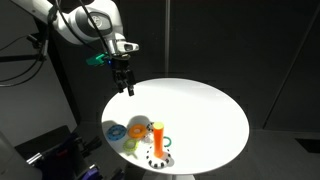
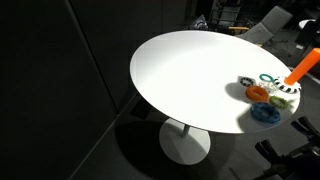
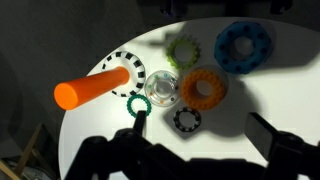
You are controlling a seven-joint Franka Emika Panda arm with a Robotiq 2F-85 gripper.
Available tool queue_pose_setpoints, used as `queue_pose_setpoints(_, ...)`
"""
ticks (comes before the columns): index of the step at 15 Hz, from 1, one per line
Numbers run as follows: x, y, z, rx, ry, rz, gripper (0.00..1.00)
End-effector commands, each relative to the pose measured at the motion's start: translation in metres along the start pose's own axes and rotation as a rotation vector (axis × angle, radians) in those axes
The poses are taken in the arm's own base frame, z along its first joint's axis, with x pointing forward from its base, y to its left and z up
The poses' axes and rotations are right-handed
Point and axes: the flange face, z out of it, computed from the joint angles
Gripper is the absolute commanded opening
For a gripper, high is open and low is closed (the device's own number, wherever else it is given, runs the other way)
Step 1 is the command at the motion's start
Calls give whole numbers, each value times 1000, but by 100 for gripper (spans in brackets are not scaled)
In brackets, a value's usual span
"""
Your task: Put the blue ring on the stack
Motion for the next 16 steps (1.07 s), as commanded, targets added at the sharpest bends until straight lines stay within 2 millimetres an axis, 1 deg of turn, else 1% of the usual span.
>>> queue_pose_setpoints(1, -14, 5, 11, 40, -1, -22, 100)
queue_pose_setpoints(5, -28, 8, 32, 82, -15, -53, 100)
queue_pose_setpoints(10, -39, 6, 61, 150, -45, -117, 100)
queue_pose_setpoints(16, -39, 4, 64, 131, -68, -108, 100)
